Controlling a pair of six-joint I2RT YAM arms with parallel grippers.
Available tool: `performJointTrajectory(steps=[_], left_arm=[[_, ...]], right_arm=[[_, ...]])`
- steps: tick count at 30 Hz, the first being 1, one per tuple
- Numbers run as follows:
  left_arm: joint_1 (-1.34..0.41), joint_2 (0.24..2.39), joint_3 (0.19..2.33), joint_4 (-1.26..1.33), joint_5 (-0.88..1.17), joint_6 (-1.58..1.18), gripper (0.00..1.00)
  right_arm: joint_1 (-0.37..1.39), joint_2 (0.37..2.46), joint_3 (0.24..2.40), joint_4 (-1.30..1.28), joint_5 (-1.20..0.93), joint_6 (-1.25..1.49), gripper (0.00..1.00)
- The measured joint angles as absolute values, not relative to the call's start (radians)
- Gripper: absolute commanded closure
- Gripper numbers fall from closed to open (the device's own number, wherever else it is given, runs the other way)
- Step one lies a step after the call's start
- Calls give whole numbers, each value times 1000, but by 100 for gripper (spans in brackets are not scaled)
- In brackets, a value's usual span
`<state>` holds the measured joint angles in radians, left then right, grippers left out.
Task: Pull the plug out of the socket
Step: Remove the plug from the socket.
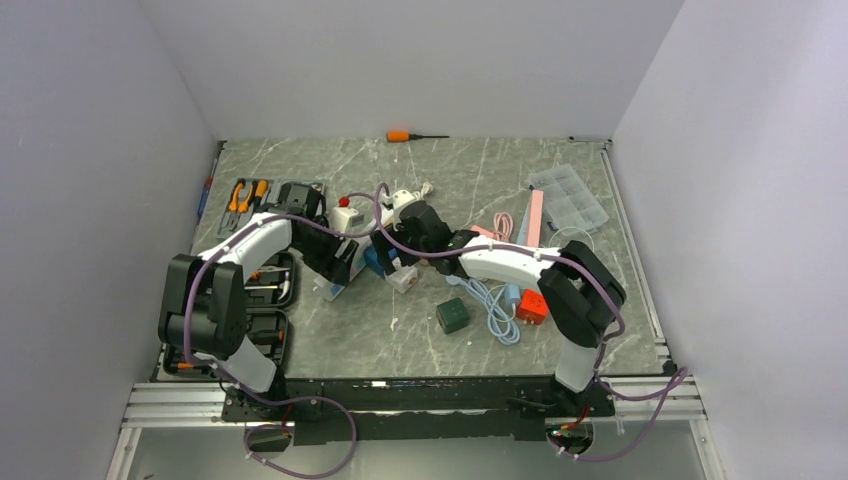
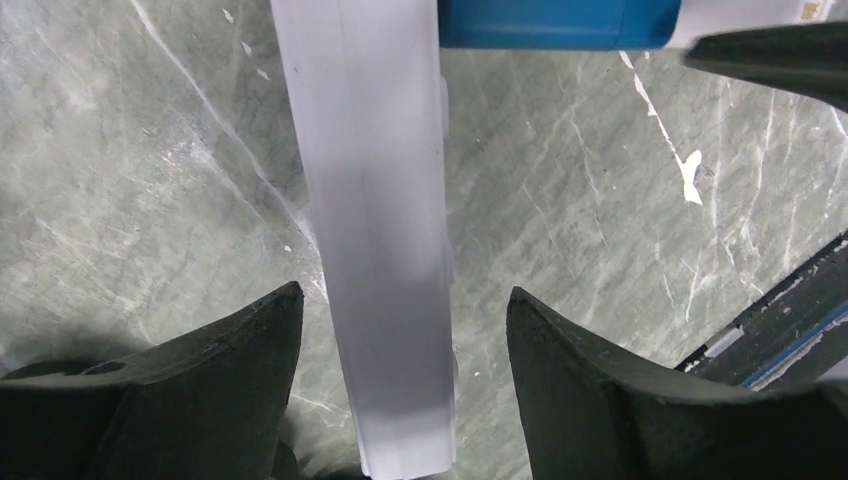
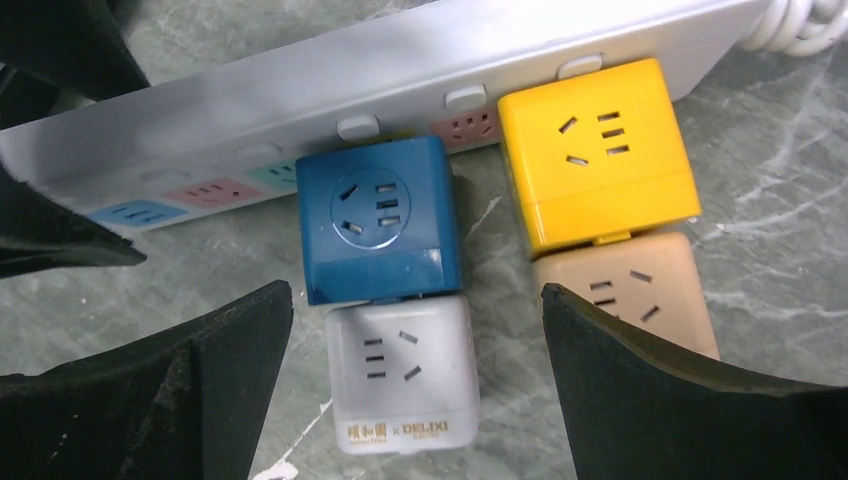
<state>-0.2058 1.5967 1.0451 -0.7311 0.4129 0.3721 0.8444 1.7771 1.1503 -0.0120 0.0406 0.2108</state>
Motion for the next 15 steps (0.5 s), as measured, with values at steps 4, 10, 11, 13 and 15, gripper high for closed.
performJointTrajectory(steps=[4, 10, 11, 13, 15], left_arm=[[-184, 1573, 1031, -741, 439, 378, 23], [-106, 1524, 1037, -778, 495, 381, 19], [-96, 1518, 1043, -789, 503, 381, 19], [-84, 1507, 1057, -802, 521, 381, 18], [-80, 1500, 1072, -815, 539, 383, 17]], right_arm=[[854, 1831, 1179, -5, 24, 204, 5], [875, 1898, 1203, 1, 20, 189, 6], [878, 1905, 1205, 1, 19, 186, 6], [882, 1918, 1213, 1, 16, 183, 6], [883, 1935, 1229, 1, 17, 178, 6]])
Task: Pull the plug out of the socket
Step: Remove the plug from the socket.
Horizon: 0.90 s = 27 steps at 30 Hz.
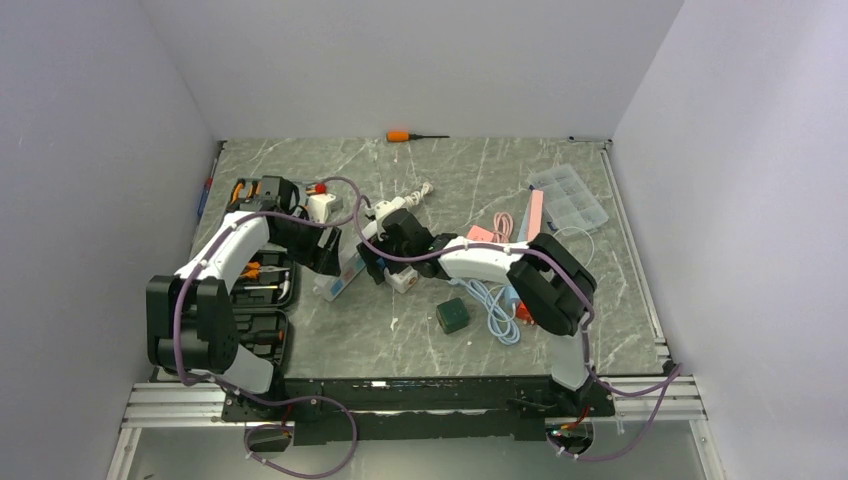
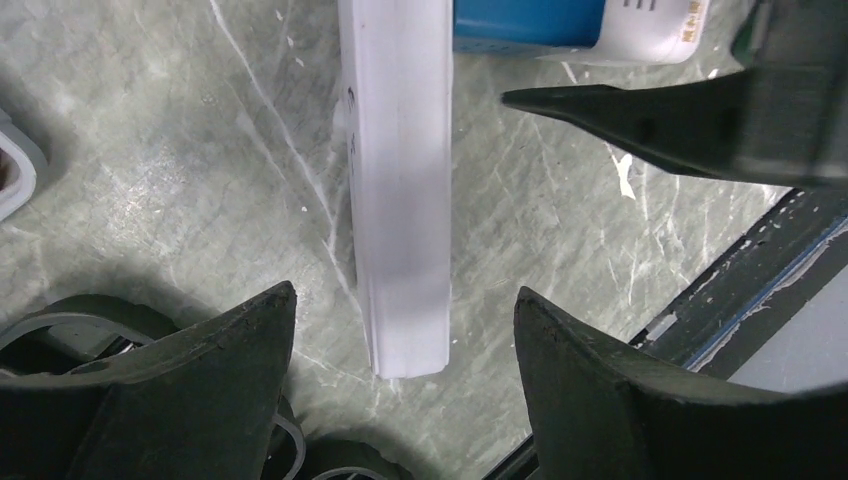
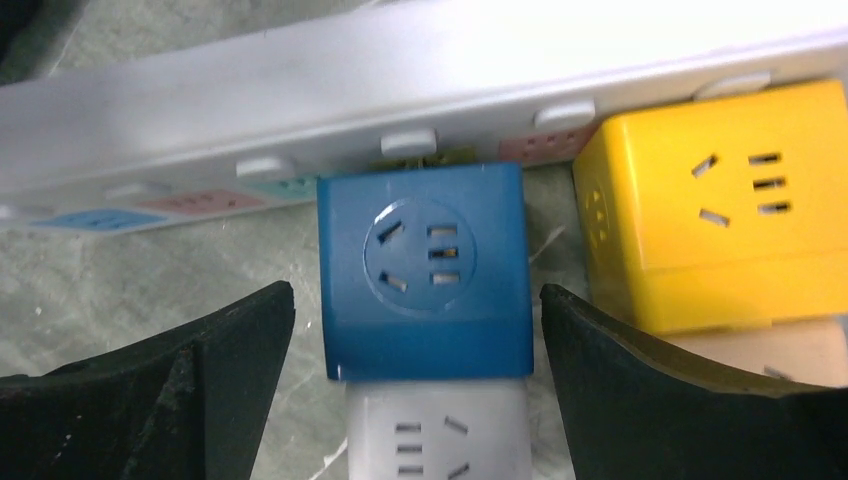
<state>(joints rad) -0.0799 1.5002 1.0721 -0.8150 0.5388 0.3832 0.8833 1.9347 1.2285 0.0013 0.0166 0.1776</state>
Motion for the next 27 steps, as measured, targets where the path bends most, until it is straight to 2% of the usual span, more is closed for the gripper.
performJointTrajectory(steps=[3, 5, 11, 14, 18, 24, 27], left_arm=[[-76, 1492, 1084, -833, 558, 384, 16], [-70, 1485, 1084, -843, 563, 384, 12], [-55, 1472, 1084, -859, 575, 391, 9], [-48, 1472, 1084, -859, 592, 391, 10], [-41, 1472, 1084, -847, 617, 391, 10], [-38, 1446, 1048, -765, 656, 390, 5], [-39, 1411, 995, -717, 661, 391, 4]], right_arm=[[883, 1977, 1267, 8, 17, 171, 7], [883, 2000, 1286, 10, 17, 165, 8], [881, 2048, 1315, 17, 18, 152, 19], [881, 2053, 1314, 20, 18, 147, 29], [880, 2057, 1313, 36, 15, 138, 52], [881, 2057, 1306, 56, 16, 130, 82], [881, 2055, 1301, 61, 16, 130, 89]])
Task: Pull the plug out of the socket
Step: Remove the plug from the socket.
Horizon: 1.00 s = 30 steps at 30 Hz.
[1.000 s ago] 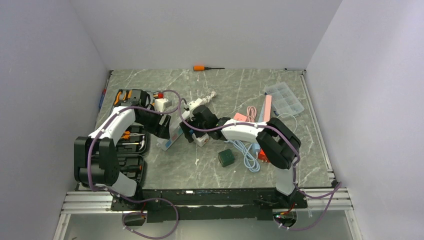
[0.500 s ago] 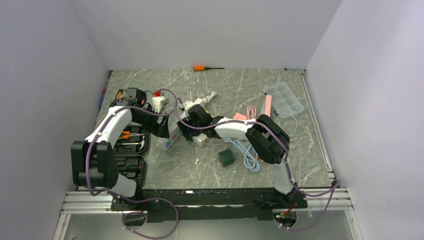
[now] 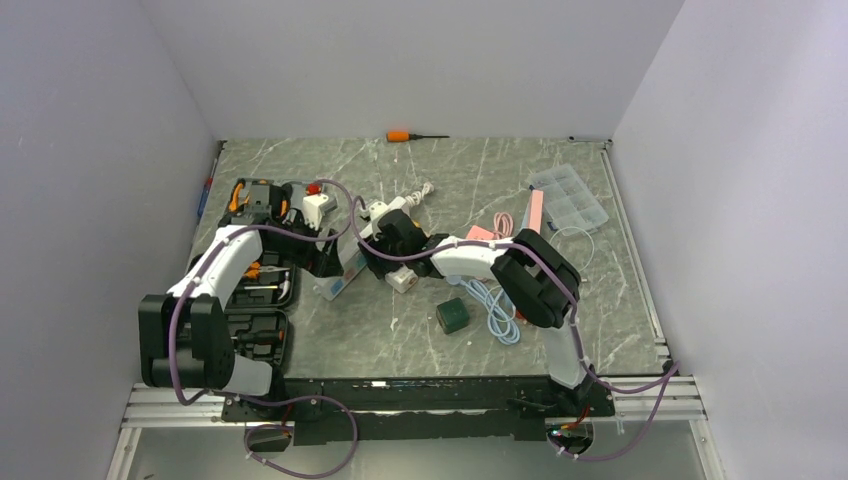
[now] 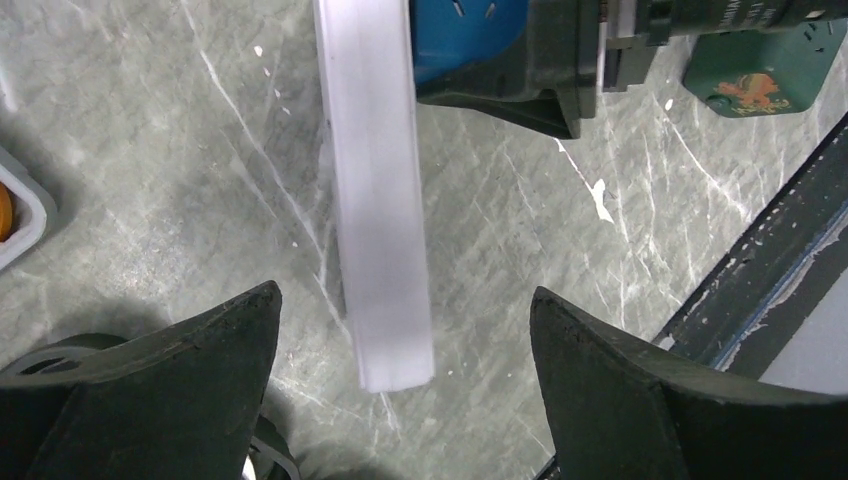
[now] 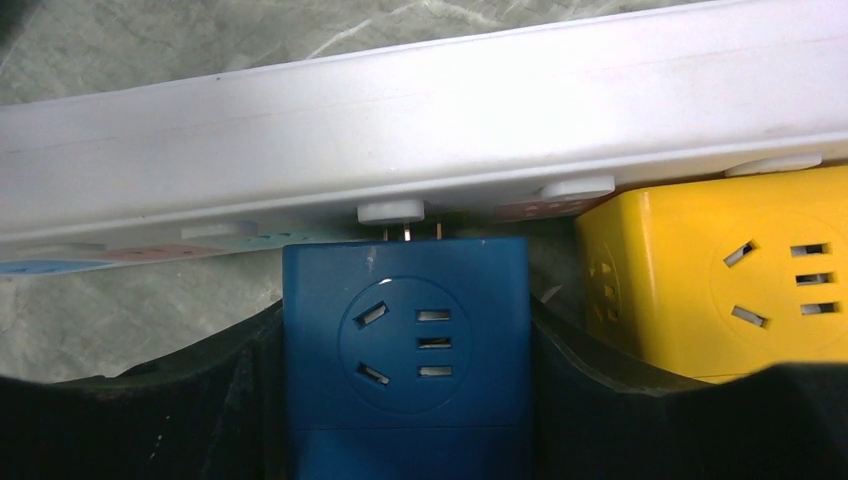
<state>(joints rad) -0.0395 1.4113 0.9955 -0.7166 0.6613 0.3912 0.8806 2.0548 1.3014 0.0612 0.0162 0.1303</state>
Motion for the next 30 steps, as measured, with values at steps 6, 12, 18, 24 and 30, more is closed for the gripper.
performJointTrajectory(steps=[6, 12, 18, 24, 30], left_arm=[[-51, 1414, 959, -667, 657, 423, 3], [-64, 1469, 973, -647, 659, 422, 1], [-126, 1496, 983, -633, 658, 420, 5], [-157, 1510, 984, -624, 641, 397, 24], [-165, 1529, 986, -602, 571, 369, 42]], right_arm=[[880, 1997, 1241, 62, 0, 131, 91], [880, 1954, 1219, 53, -35, 150, 91], [880, 1946, 1219, 54, -57, 169, 92], [879, 1939, 1219, 55, -62, 191, 92], [880, 1937, 1219, 54, -60, 203, 93]])
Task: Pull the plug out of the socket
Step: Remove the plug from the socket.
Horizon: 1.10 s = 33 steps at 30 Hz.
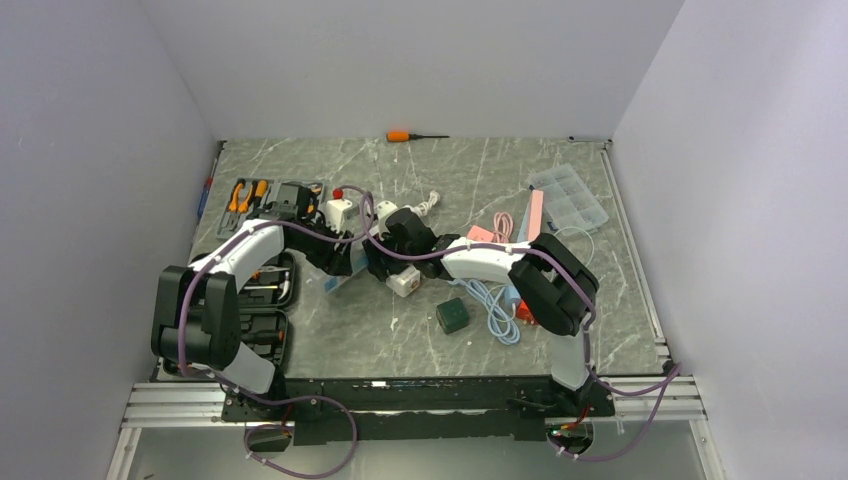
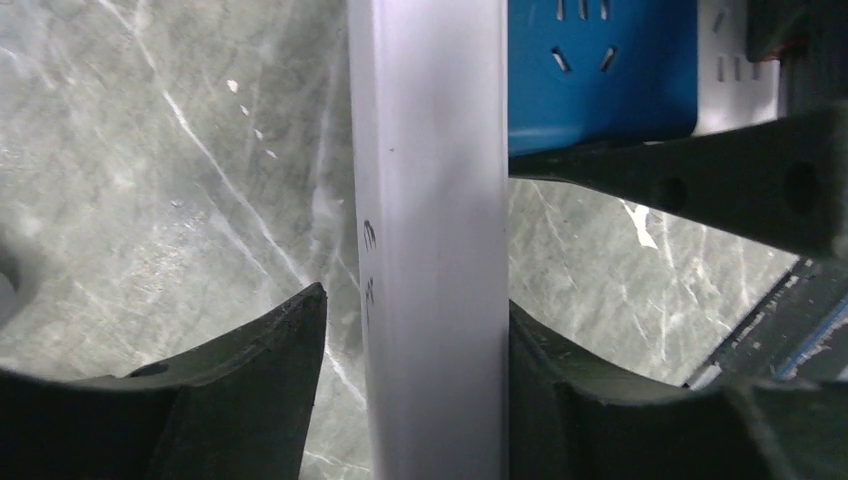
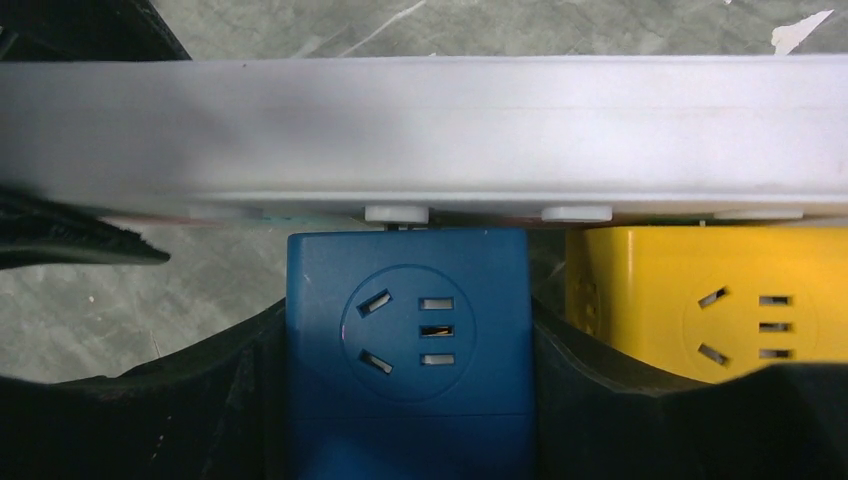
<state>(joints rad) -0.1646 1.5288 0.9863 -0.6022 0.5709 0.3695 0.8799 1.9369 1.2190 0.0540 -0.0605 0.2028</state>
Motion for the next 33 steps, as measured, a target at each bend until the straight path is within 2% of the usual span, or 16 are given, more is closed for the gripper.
performJointTrajectory(steps=[2, 7, 9, 22, 33], left_arm=[[-170, 1529, 986, -591, 540, 357, 48], [-186, 1528, 989, -580, 497, 327, 77], [-190, 1529, 995, -579, 482, 320, 83], [-219, 1518, 1000, -509, 276, 321, 87], [-233, 1515, 1045, -559, 231, 328, 86]], right_arm=[[880, 1937, 1219, 54, -59, 208, 93], [883, 1937, 1216, 56, -35, 220, 94], [883, 1935, 1214, 65, -27, 221, 94], [909, 1782, 1111, 139, -27, 221, 94], [1009, 1720, 913, 141, -25, 228, 93]])
